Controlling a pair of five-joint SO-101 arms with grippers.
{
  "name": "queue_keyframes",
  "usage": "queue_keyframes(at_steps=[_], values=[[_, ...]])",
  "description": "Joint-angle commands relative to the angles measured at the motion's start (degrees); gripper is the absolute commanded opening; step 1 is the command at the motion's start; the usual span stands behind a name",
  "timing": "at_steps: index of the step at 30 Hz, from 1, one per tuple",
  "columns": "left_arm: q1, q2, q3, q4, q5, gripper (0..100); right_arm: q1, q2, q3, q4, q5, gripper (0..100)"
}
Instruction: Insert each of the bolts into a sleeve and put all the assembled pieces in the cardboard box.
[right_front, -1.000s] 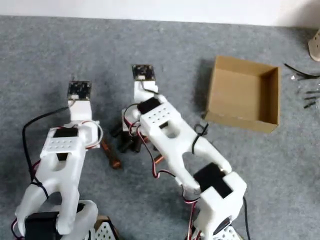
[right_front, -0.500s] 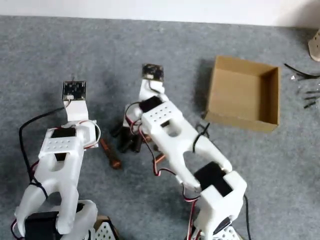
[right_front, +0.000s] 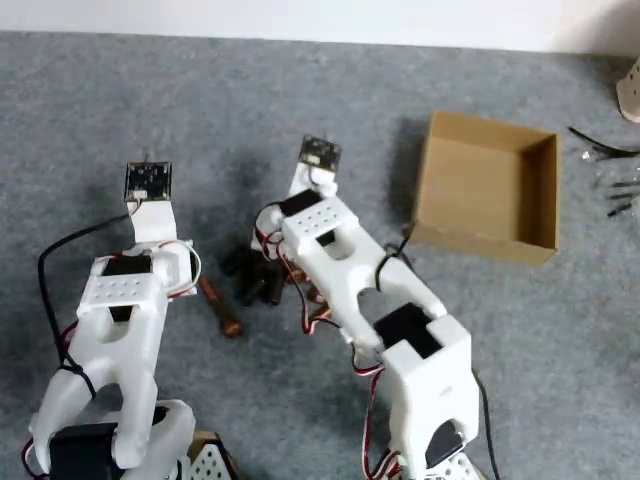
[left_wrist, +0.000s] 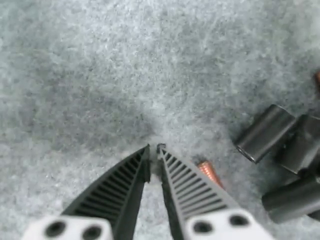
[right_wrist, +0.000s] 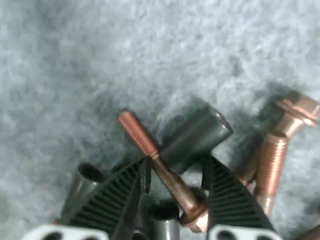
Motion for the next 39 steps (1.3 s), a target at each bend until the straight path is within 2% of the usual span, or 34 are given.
queue_keyframes(at_steps=[1, 12, 27, 34, 36, 39], values=[[-0.40, -1.27, -1.01, 0.35, 0.18, 5, 1.45, -0.13, -1.80, 0.31, -3.08, 16.6], [-0.31, -1.27, -1.01, 0.35, 0.09, 5, 7.43, 0.04, -1.80, 0.40, -12.84, 16.6], [-0.31, -1.27, -1.01, 0.35, 0.09, 5, 7.16, 0.48, -1.27, 0.13, -12.48, 16.3], [-0.31, -1.27, -1.01, 0.35, 0.09, 5, 7.34, 7.08, -1.71, 0.48, -12.48, 15.3], [-0.40, -1.27, -1.01, 0.35, 0.09, 5, 7.34, 8.66, -1.80, 0.48, -10.73, 10.8], [-0.48, -1.27, -1.01, 0.35, 0.09, 5, 6.99, 8.40, -2.42, 0.48, -1.14, 0.2]])
